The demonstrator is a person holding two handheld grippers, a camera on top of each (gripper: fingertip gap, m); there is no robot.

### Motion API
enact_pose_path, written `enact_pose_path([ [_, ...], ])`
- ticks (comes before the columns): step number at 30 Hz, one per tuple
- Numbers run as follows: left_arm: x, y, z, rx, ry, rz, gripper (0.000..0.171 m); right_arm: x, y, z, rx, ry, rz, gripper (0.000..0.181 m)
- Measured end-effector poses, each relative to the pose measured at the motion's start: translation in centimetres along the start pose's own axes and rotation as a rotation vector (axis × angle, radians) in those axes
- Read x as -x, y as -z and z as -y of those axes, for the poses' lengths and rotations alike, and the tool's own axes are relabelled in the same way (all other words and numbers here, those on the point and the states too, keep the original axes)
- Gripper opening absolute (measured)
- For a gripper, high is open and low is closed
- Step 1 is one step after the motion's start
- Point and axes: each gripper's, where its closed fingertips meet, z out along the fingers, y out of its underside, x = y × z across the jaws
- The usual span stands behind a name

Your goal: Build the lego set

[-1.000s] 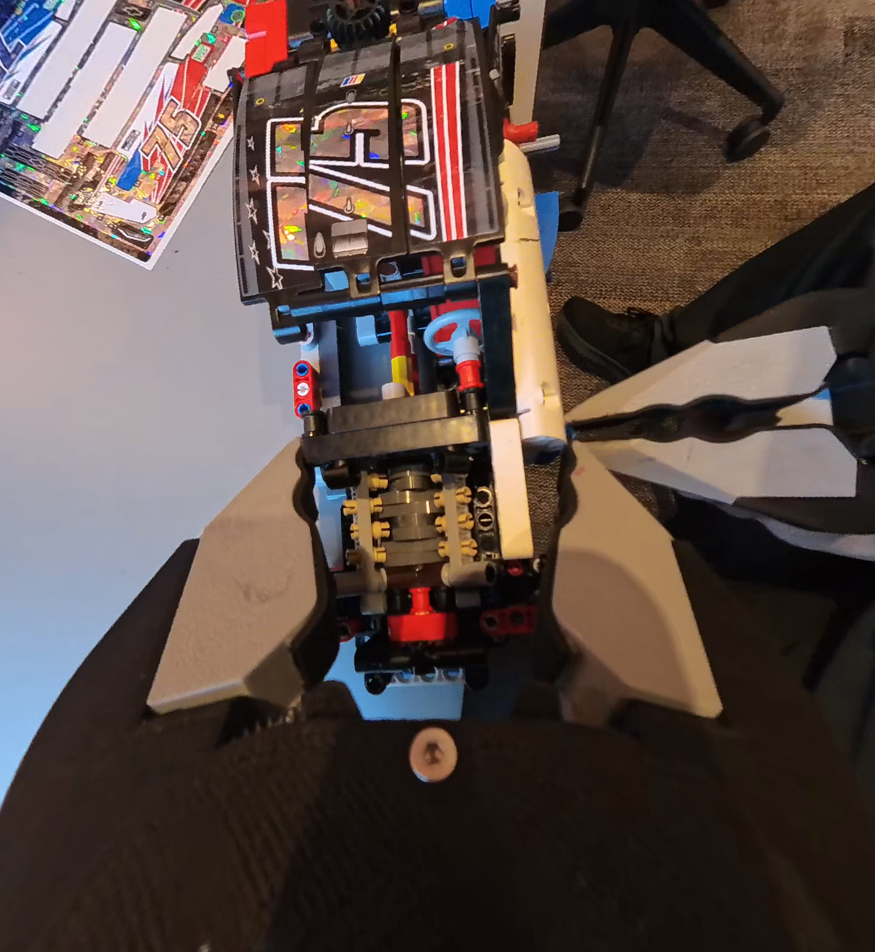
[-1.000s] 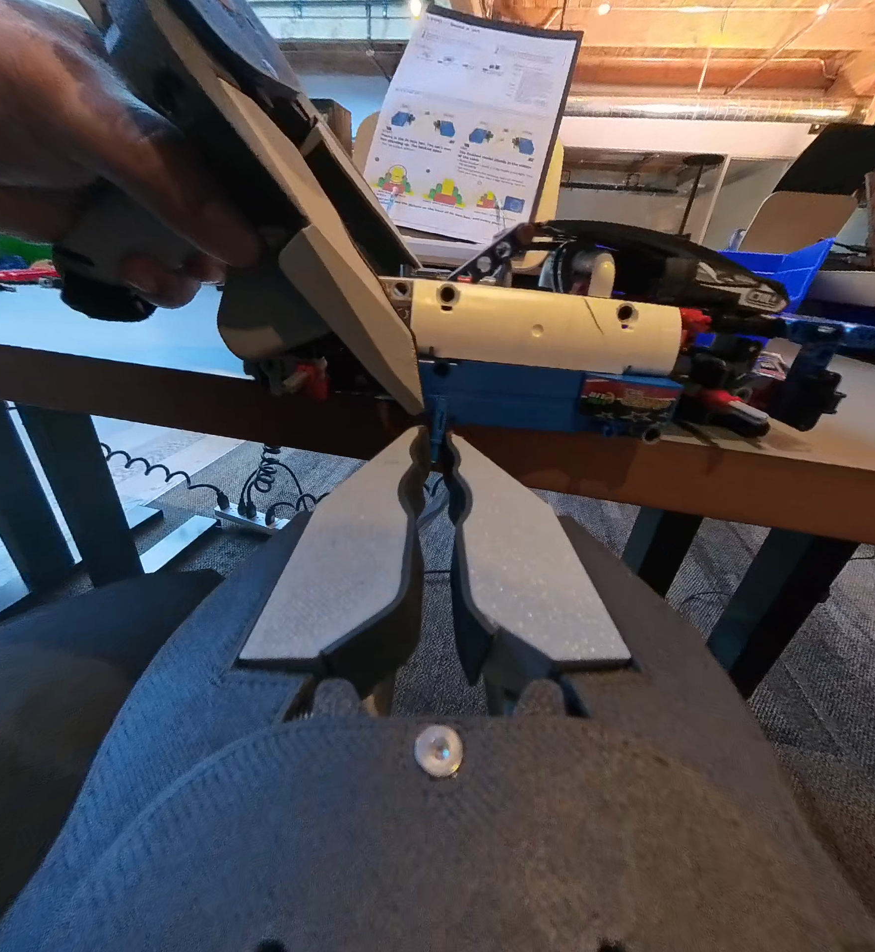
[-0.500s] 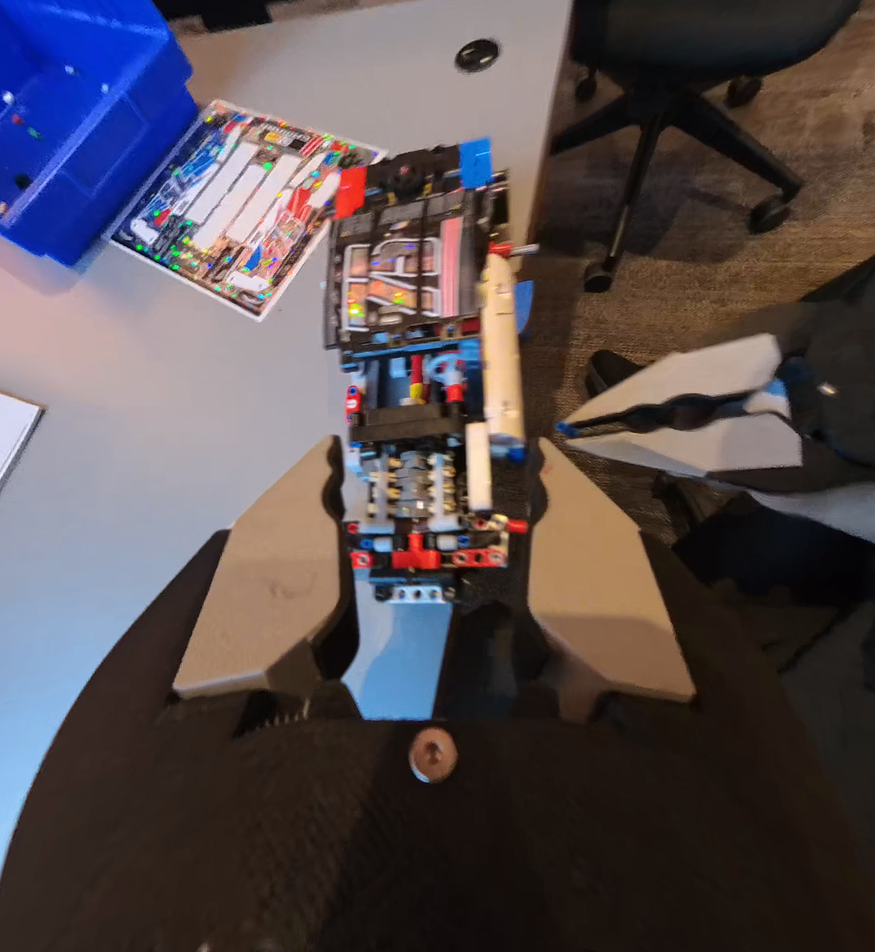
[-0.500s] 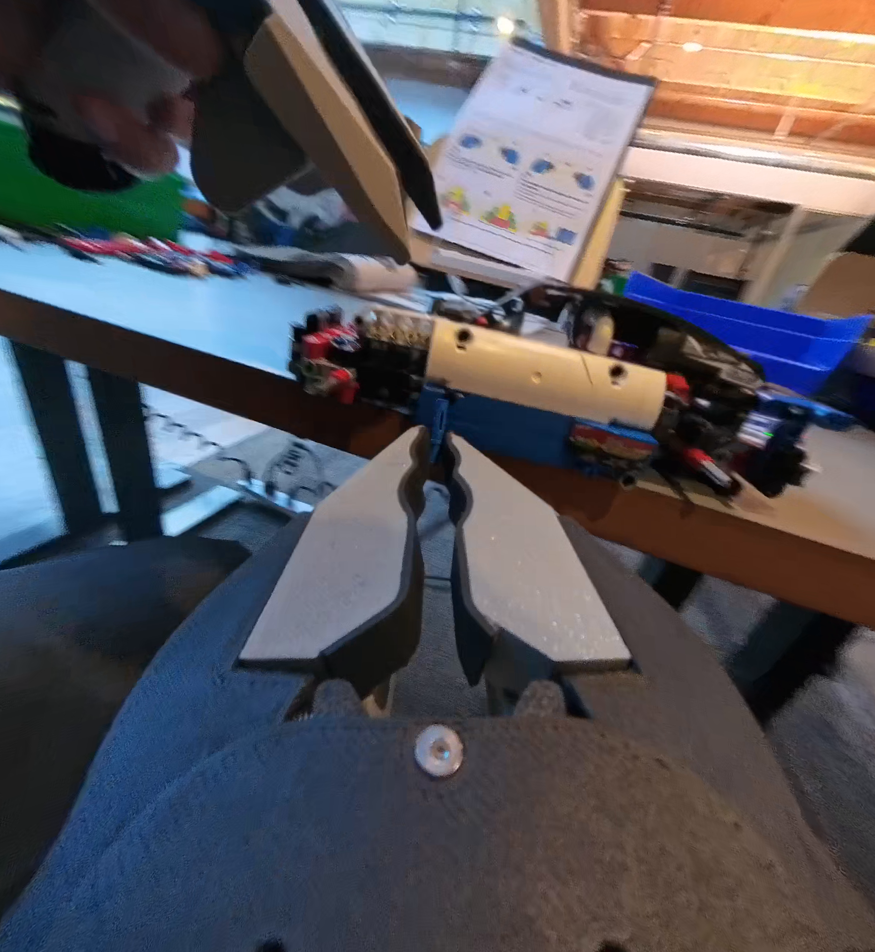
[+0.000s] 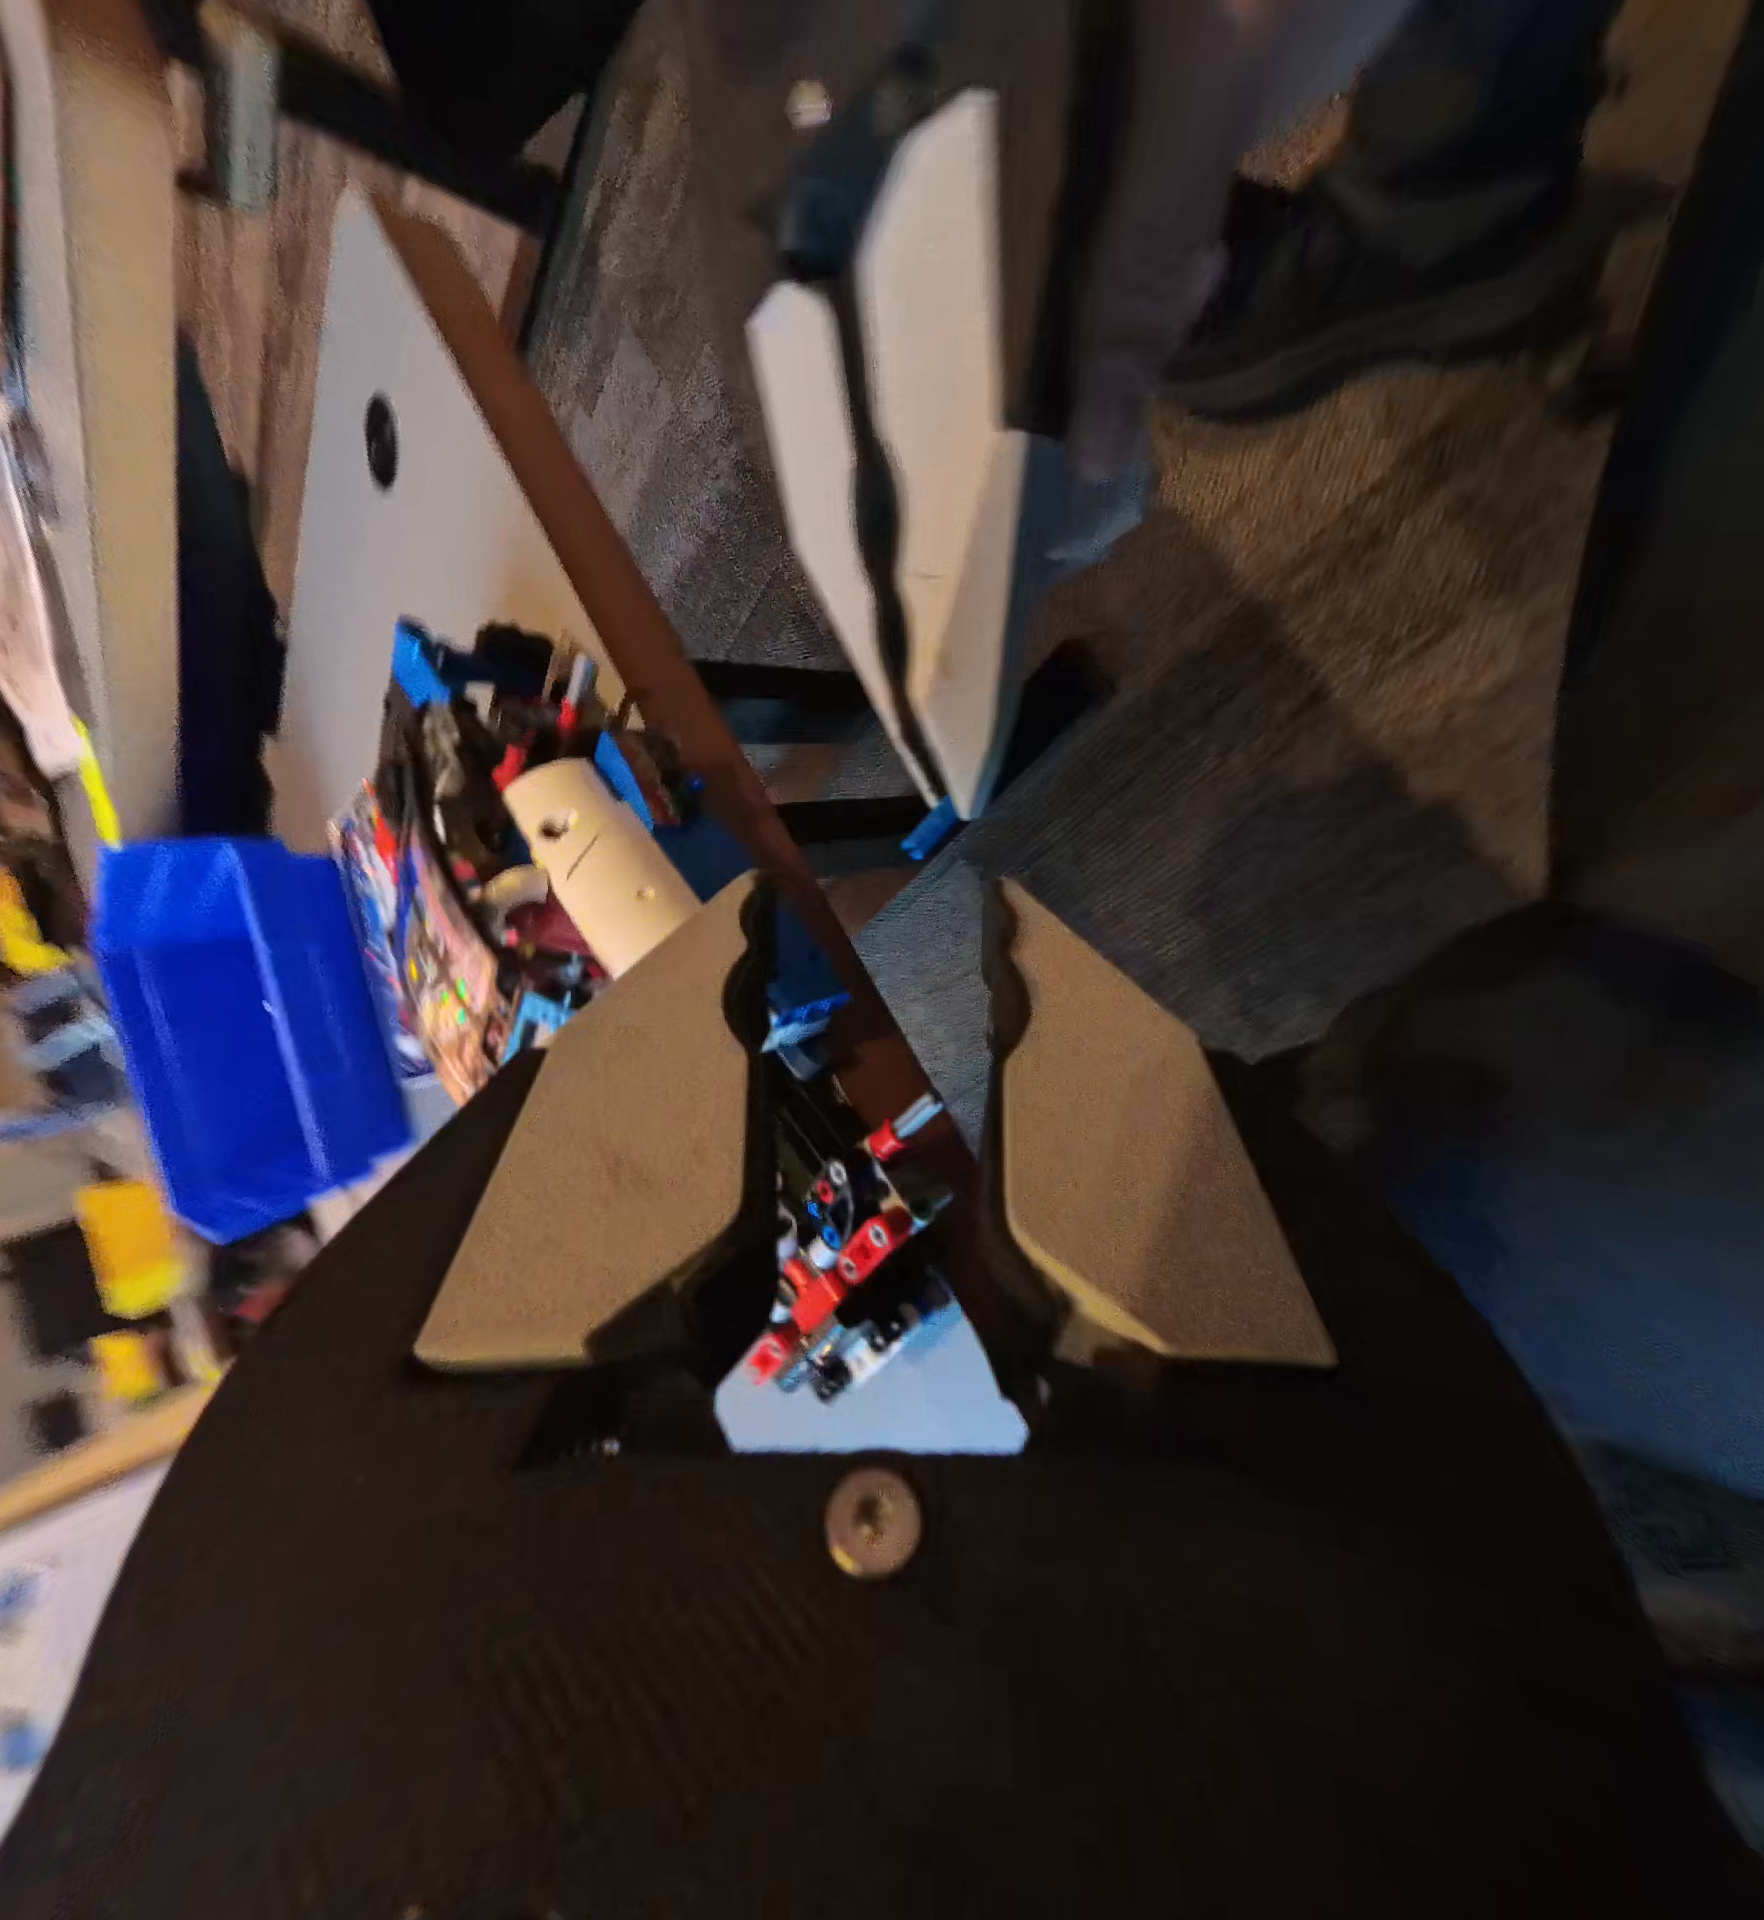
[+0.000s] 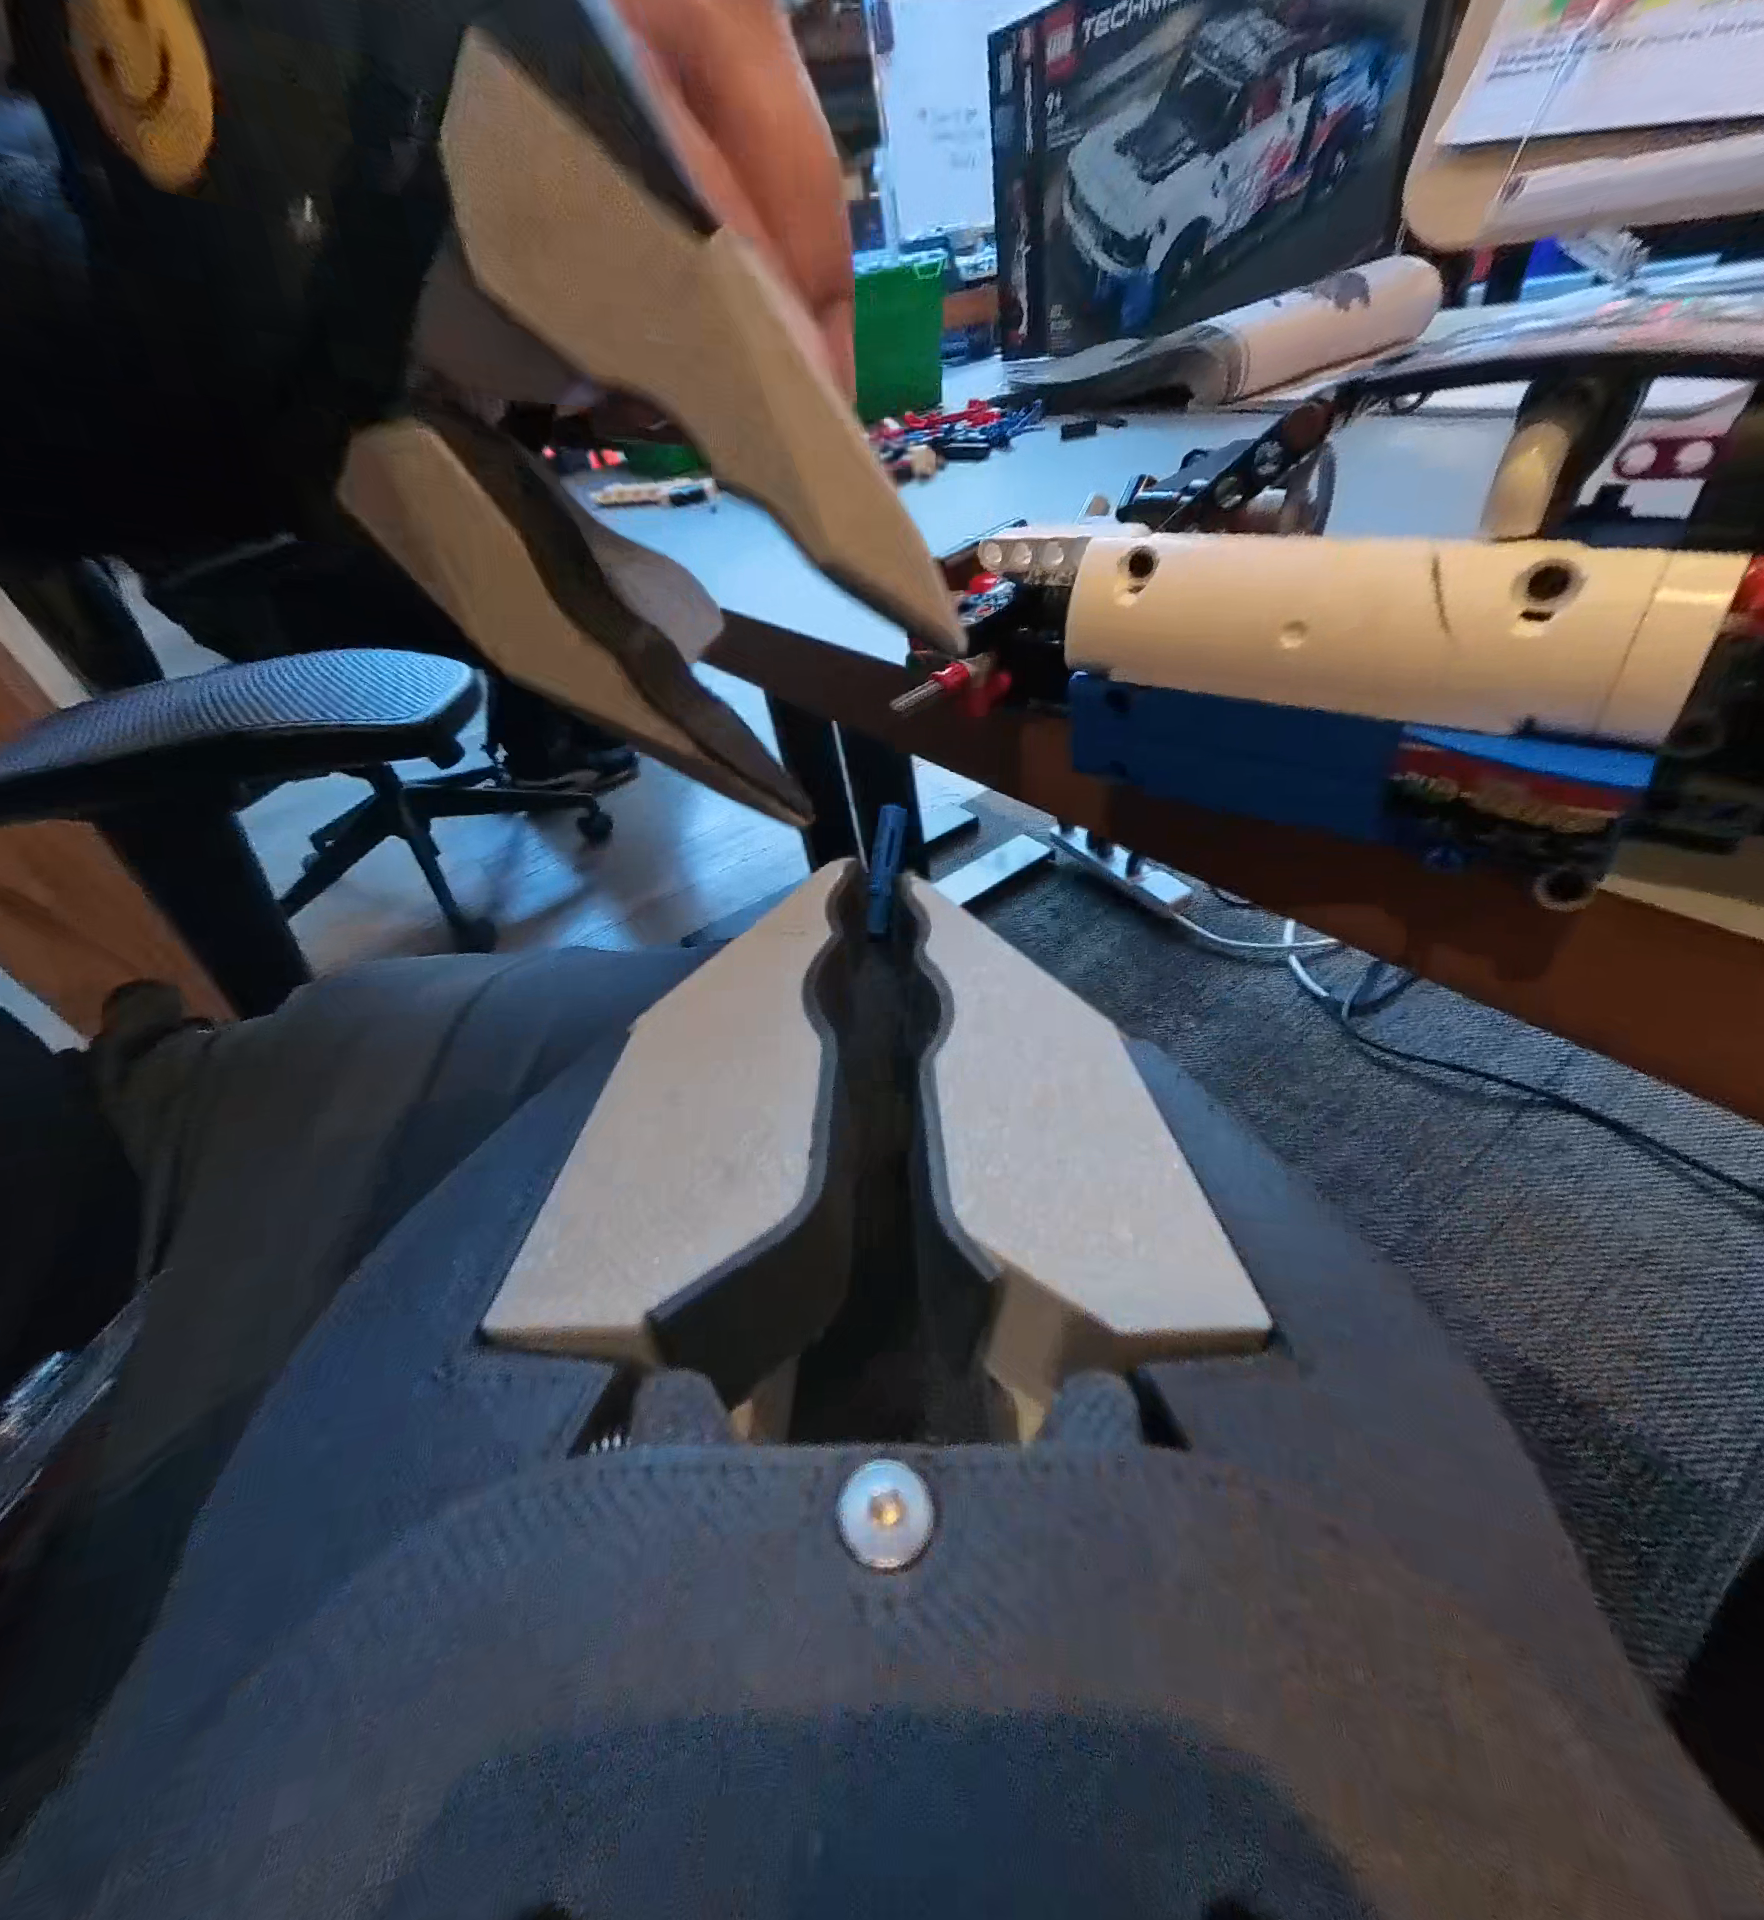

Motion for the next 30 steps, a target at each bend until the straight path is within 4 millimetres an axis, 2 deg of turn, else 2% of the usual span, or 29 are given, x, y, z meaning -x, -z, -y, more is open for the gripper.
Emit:
enact_pose_path([
  [2, -0.8, -0.6, 0.2, 0.016, -0.164, 0.017, 0.034, 0.3, 0.1, 0.0, 0.001, -0.04, 0.037, 0.003],
  [4, -1.1, -1.3, 0.1, 0.037, -0.256, 0.049, 0.03, 0.6, 0.2, -0.1, 0.008, -0.067, 0.069, 0.003],
  [10, -1.9, -1.9, 1.4, -0.042, -0.316, 0.076, 0.017, 0.9, 0.3, -0.6, 0.022, -0.142, 0.124, 0.003],
  [13, -1.9, -2.2, 1.0, -0.026, -0.345, 0.095, 0.004, 0.8, 0.3, -0.6, 0.012, -0.156, 0.13, 0.003],
  [21, -1.5, -2.7, 1.1, -0.043, -0.309, 0.165, 0.003, 0.2, 0.8, -0.6, -0.03, -0.21, 0.144, 0.003],
  [27, -0.1, -2.2, 1.6, -0.093, -0.077, 0.183, 0.002, -0.4, 1.5, 1.3, -0.17, -0.229, 0.13, 0.003],
  [30, 0.2, -2.3, 1.1, -0.069, -0.077, 0.202, 0.002, -0.8, 1.9, 1.1, -0.162, -0.187, 0.089, 0.004],
])
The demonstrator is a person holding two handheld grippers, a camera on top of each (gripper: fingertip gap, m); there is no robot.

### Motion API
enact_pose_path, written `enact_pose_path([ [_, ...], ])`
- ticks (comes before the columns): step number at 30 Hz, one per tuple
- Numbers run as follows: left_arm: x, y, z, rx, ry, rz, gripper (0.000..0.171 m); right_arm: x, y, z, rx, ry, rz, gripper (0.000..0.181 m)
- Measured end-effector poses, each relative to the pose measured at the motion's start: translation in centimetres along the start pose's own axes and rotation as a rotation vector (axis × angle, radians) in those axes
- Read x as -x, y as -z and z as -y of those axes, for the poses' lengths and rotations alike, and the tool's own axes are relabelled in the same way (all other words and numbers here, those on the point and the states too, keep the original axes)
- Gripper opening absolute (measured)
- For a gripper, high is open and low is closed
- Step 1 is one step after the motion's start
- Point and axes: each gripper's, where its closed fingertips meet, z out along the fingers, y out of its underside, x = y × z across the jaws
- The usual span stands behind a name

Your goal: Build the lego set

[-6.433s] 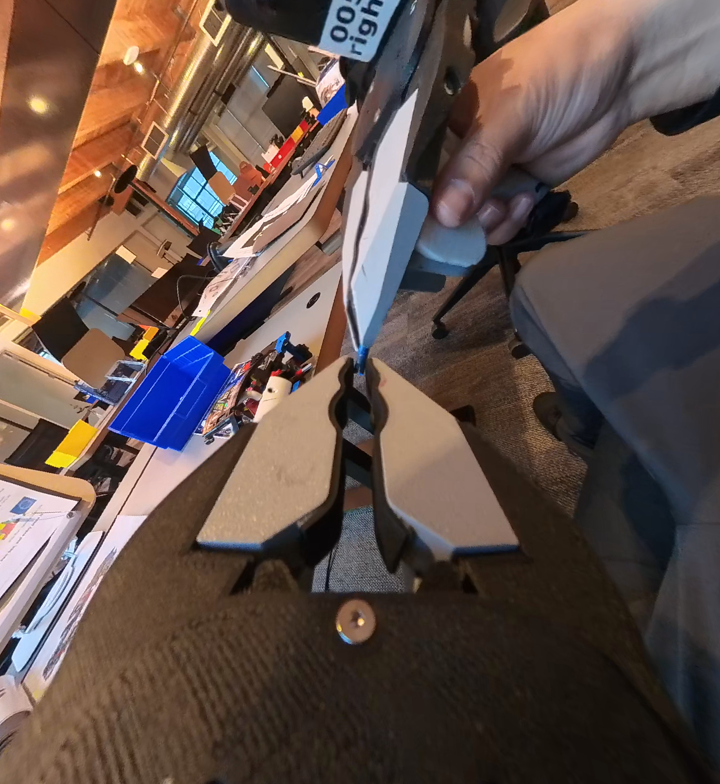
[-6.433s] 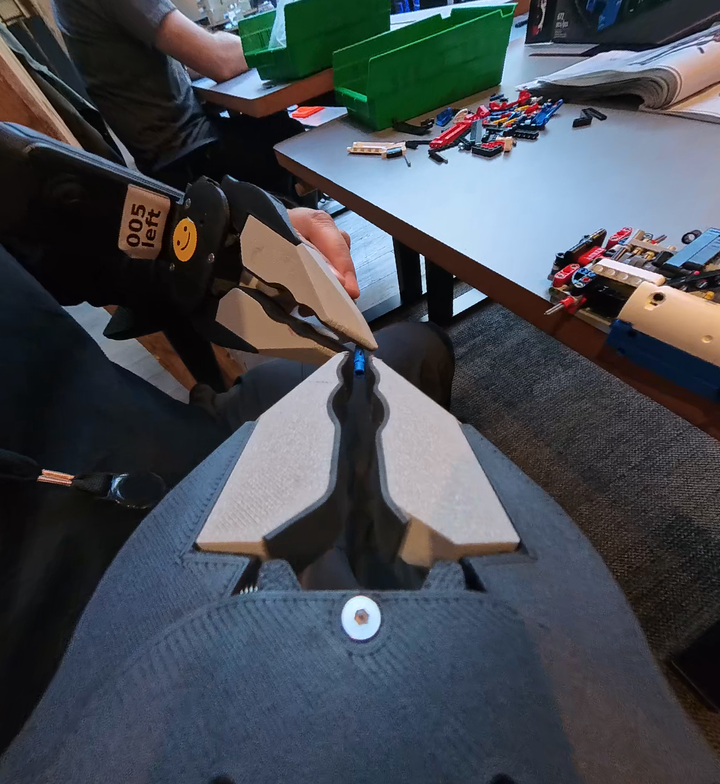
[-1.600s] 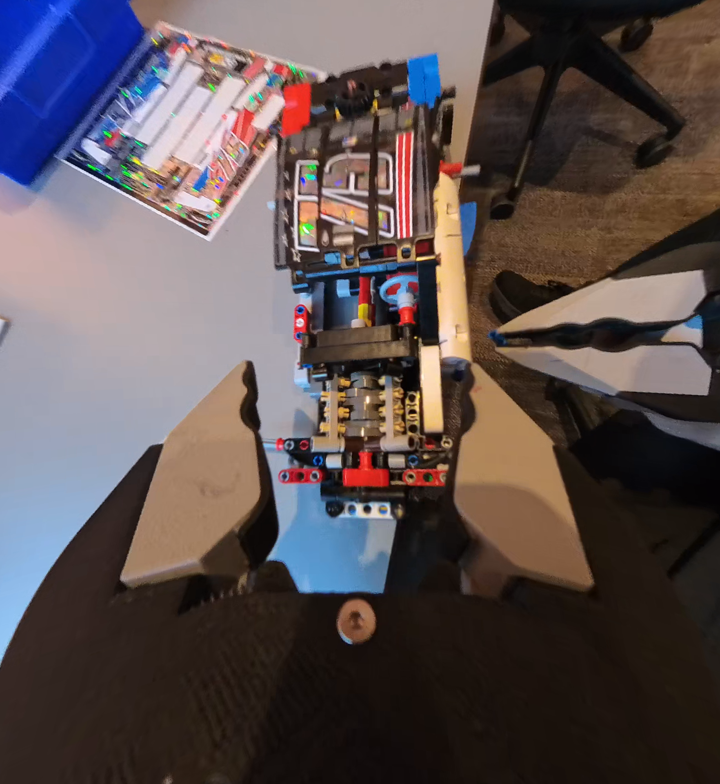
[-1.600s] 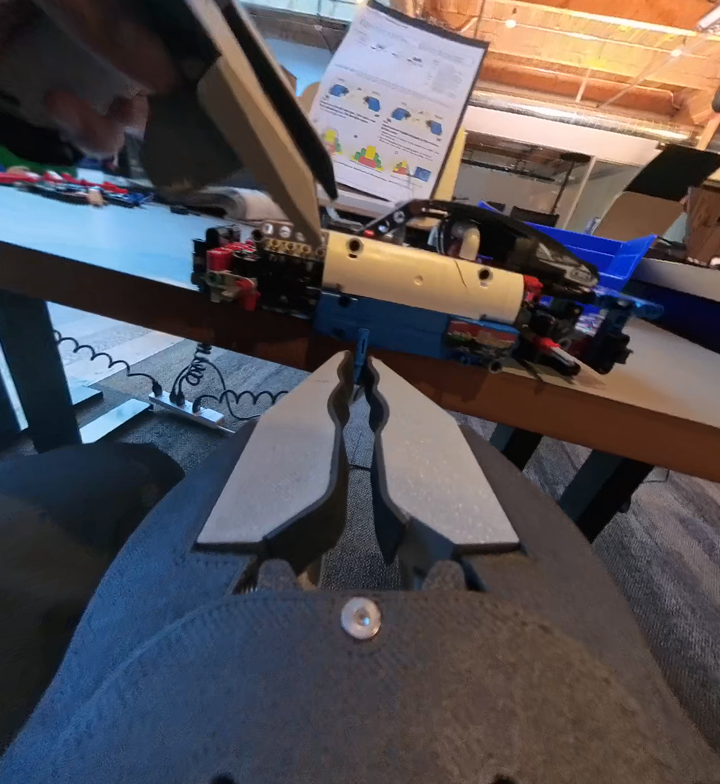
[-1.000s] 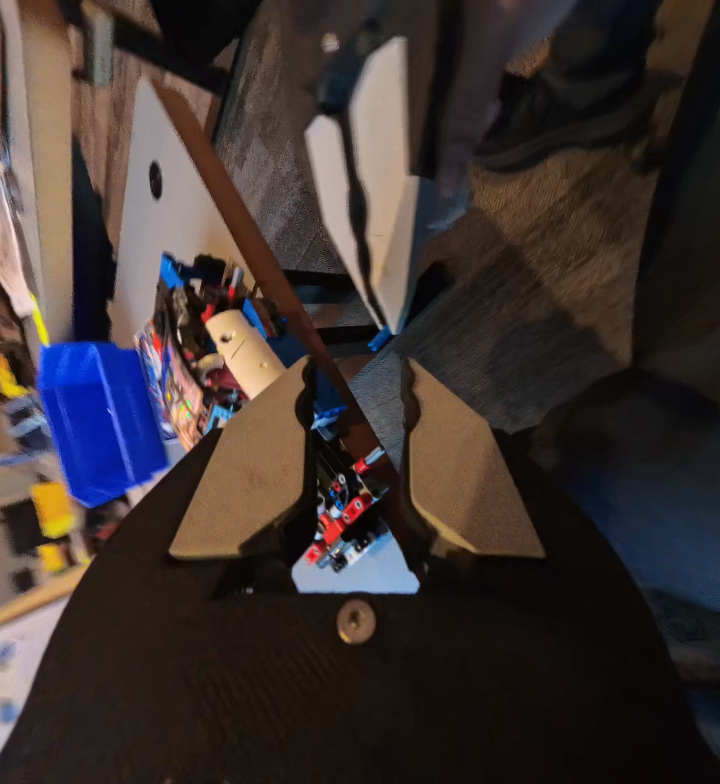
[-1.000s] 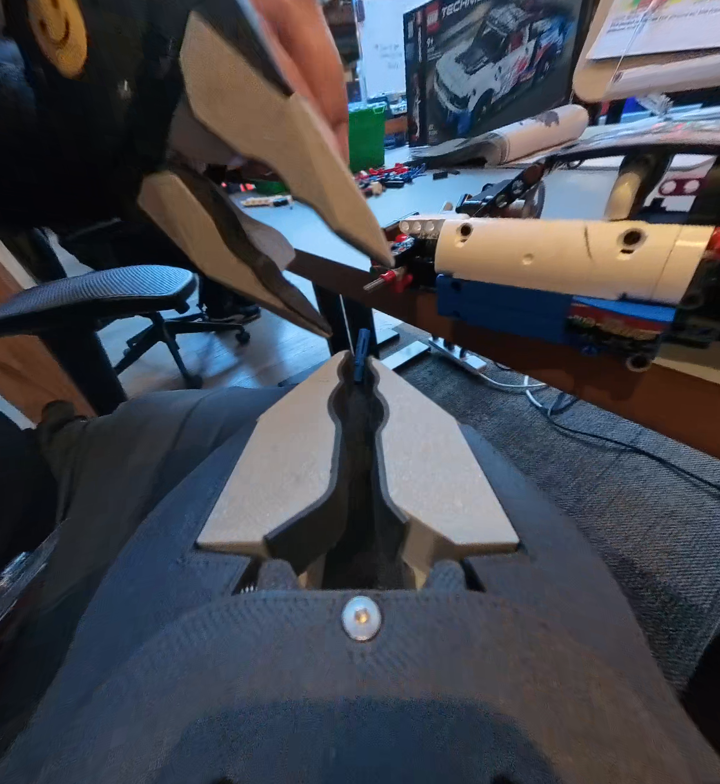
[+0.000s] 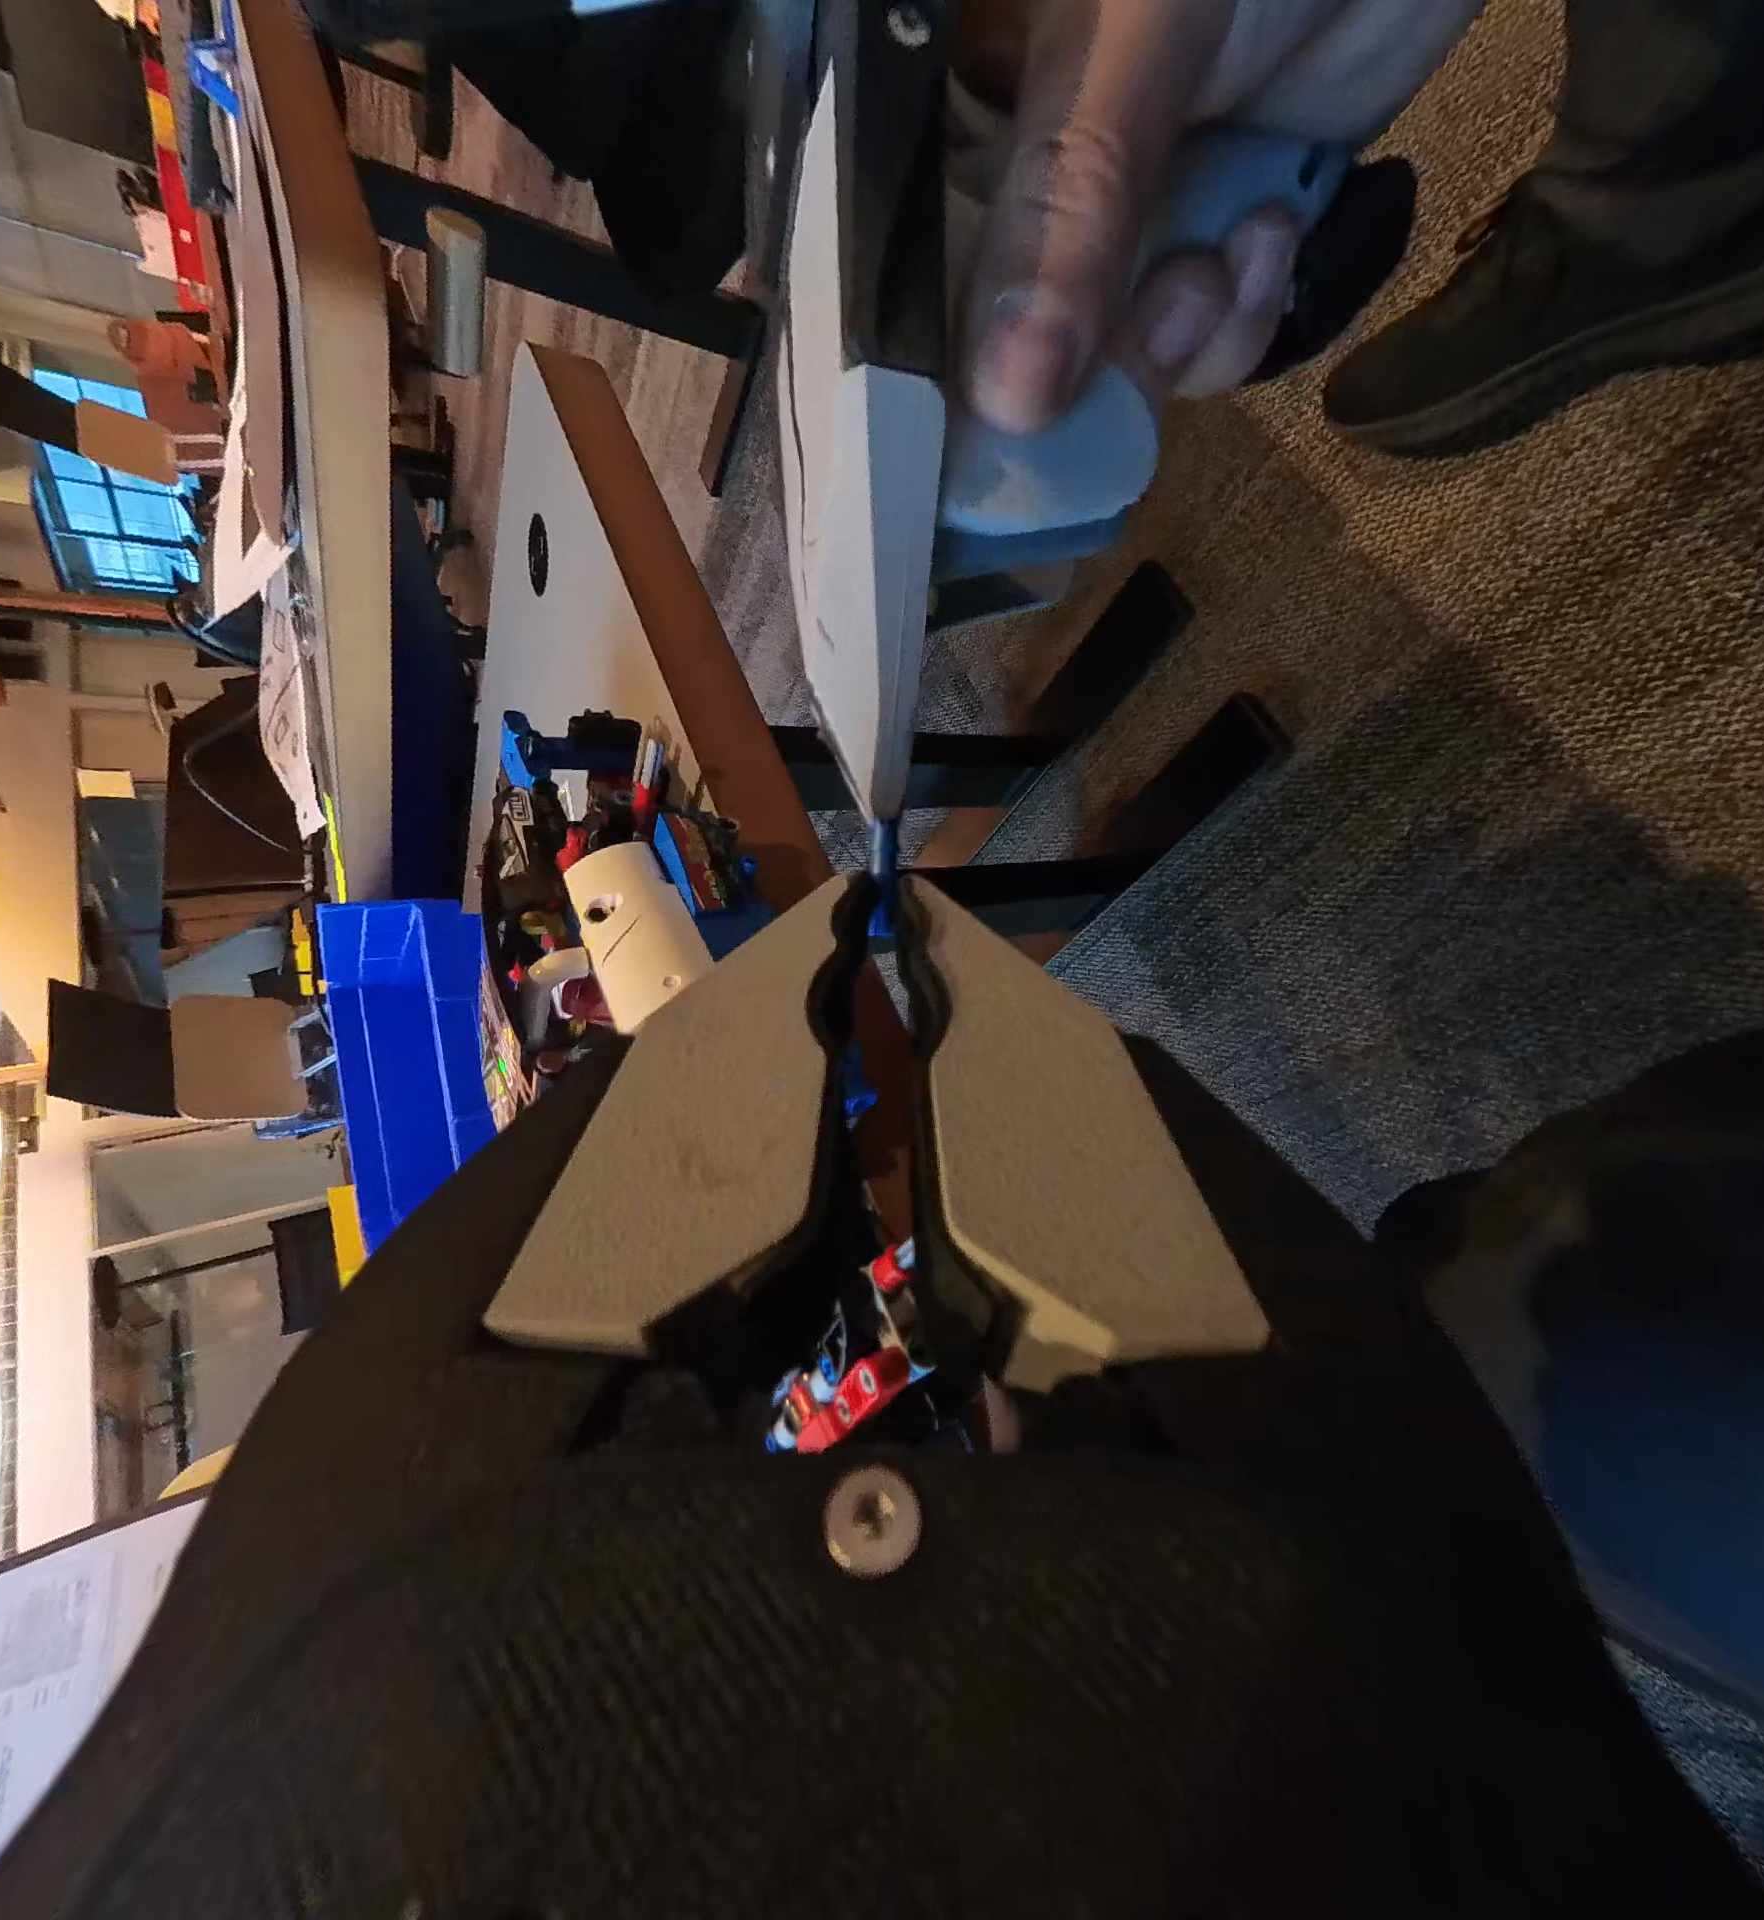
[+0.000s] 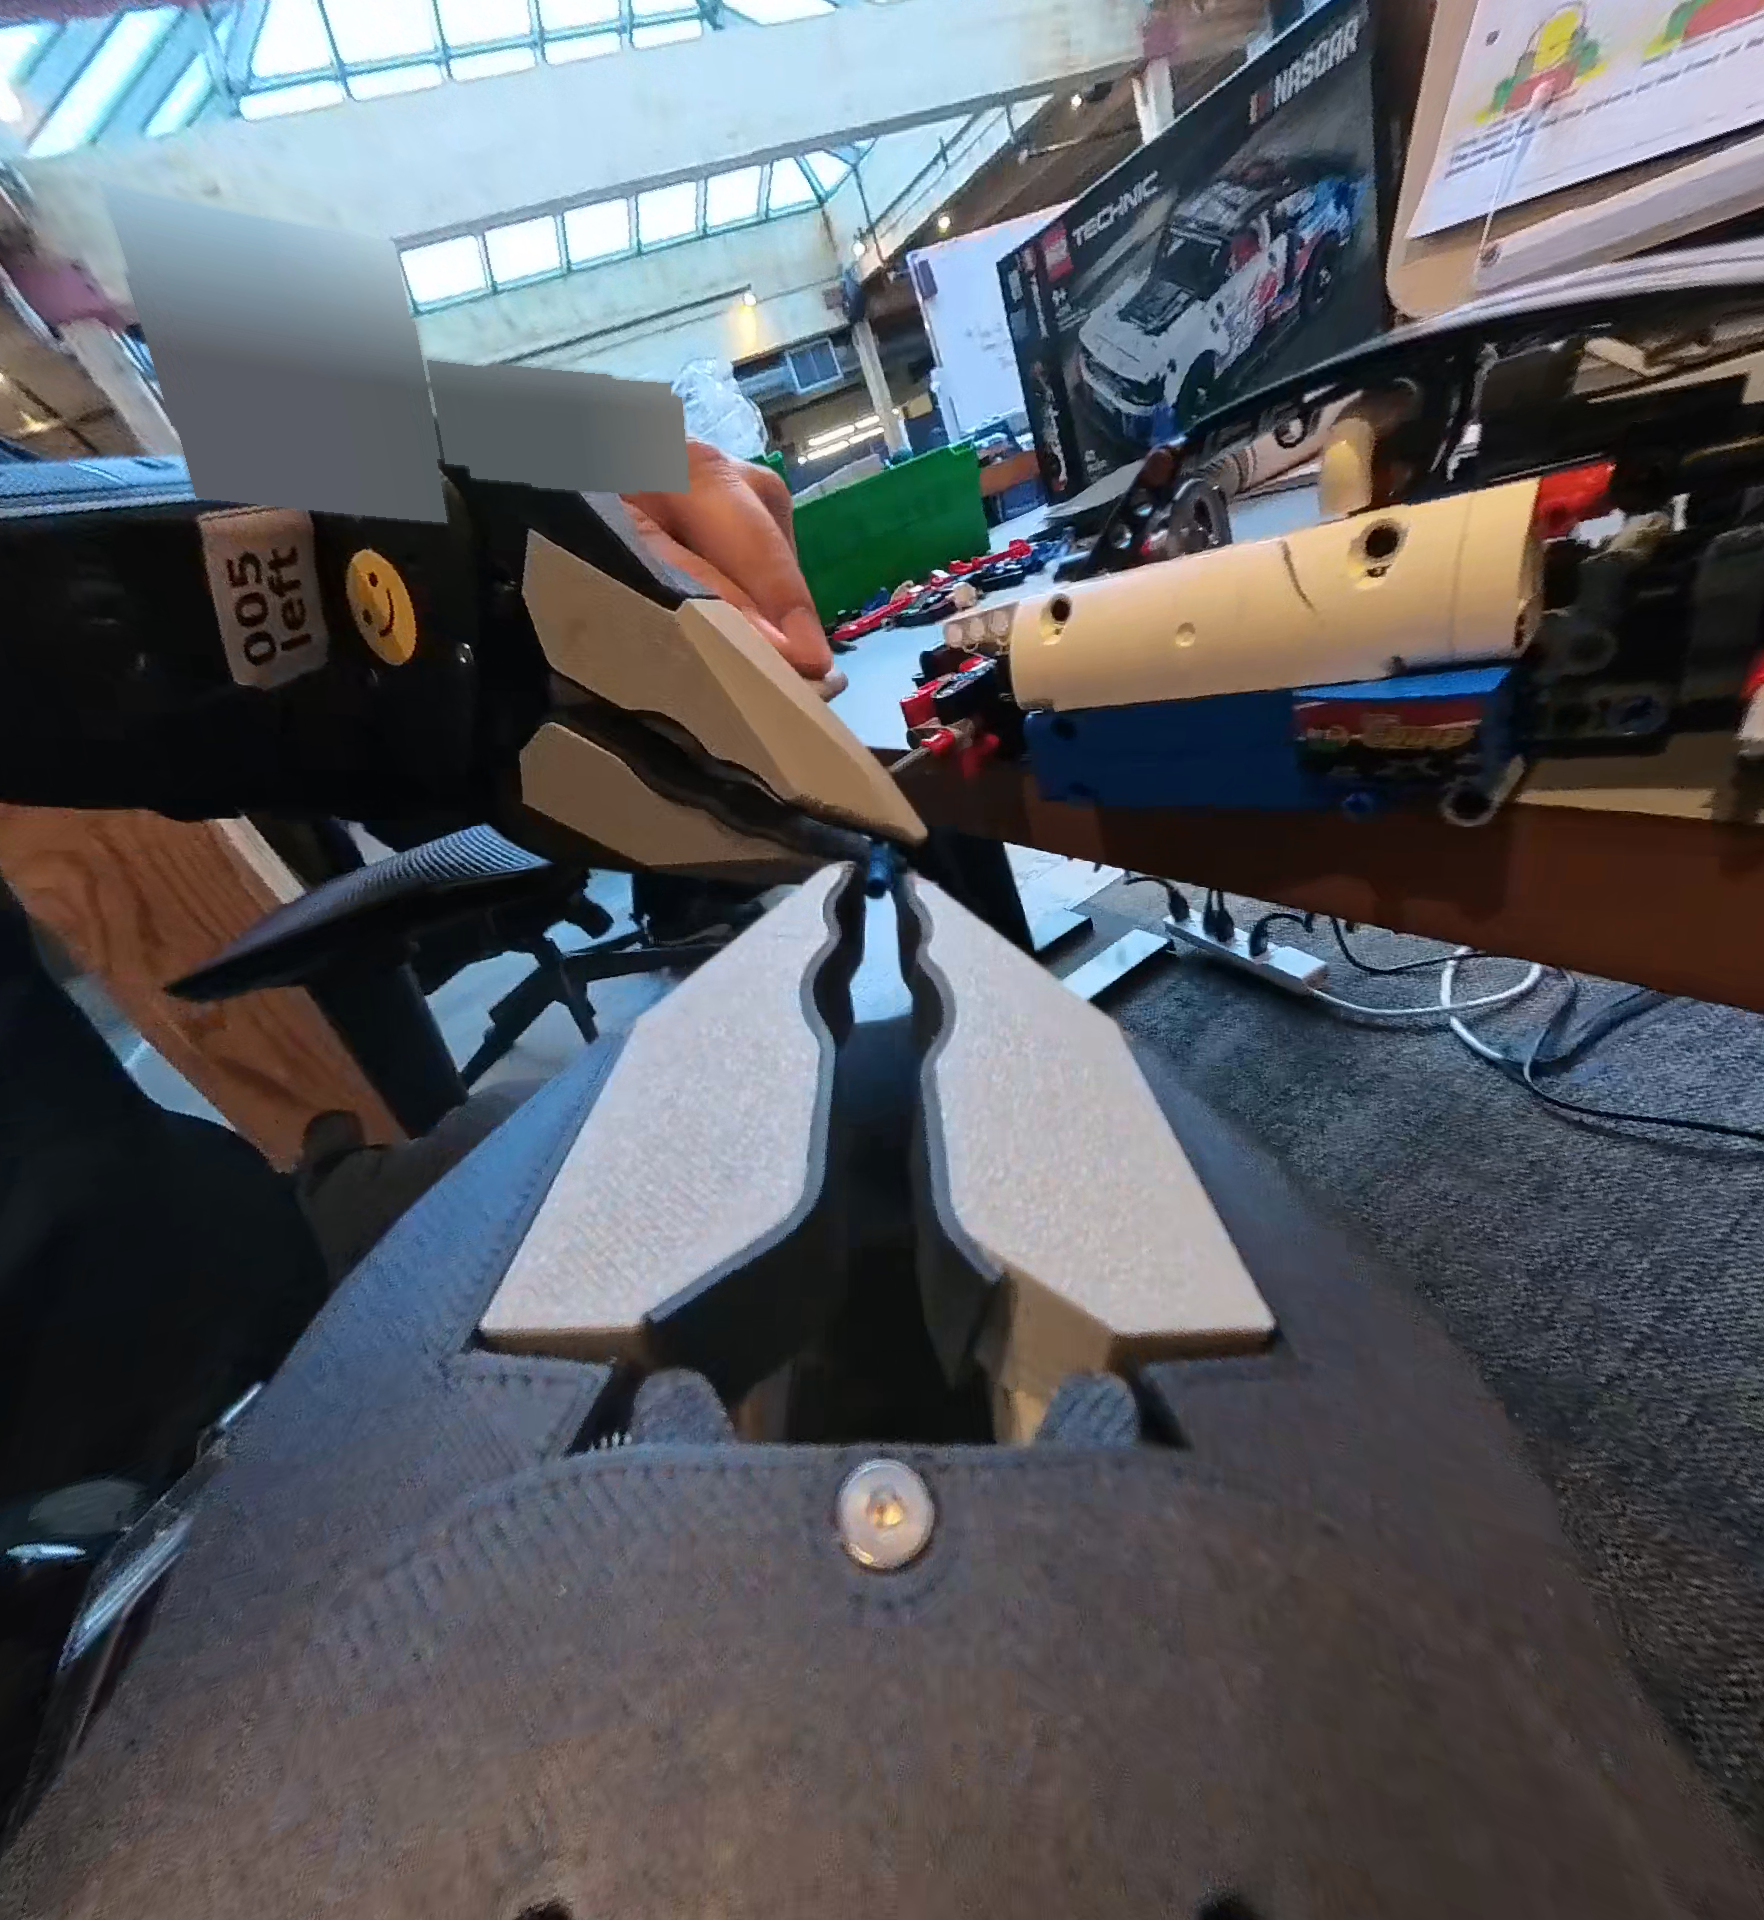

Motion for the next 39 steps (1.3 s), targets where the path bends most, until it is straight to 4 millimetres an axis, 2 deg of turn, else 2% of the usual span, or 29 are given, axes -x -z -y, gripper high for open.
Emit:
enact_pose_path([
  [5, -0.1, 0.1, -0.1, 0.003, -0.004, 0.005, 0.002, -0.1, 0.4, 0.3, -0.022, 0.007, -0.009, 0.005],
  [9, -0.1, 0.1, 0.0, -0.002, -0.002, 0.011, 0.002, 0.2, -0.2, 0.1, 0.001, 0.015, -0.001, 0.009],
  [11, -0.1, 0.1, 0.1, -0.002, -0.004, 0.01, 0.002, 0.3, -0.5, -0.1, 0.012, 0.022, 0.003, 0.005],
  [27, 0.4, 0.0, -0.5, 0.038, -0.024, 0.042, 0.001, -0.3, -1.1, 0.2, -0.021, 0.006, -0.04, 0.003],
  [36, 0.7, -0.1, -0.9, 0.058, 0.07, 0.065, 0.002, -0.7, -1.4, 0.6, -0.044, 0.059, -0.11, 0.003],
  [37, 0.7, 0.0, -1.1, 0.061, 0.115, 0.048, 0.003, -0.8, -1.6, 0.5, -0.046, 0.075, -0.129, 0.003],
  [38, 0.6, 0.1, -1.3, 0.062, 0.175, 0.031, 0.012, -1.1, -1.7, 0.3, -0.044, 0.095, -0.16, 0.003],
  [39, 0.8, 0.4, -1.7, 0.067, 0.259, 0.016, 0.027, -1.3, -1.8, 0.0, -0.038, 0.115, -0.185, 0.003],
])
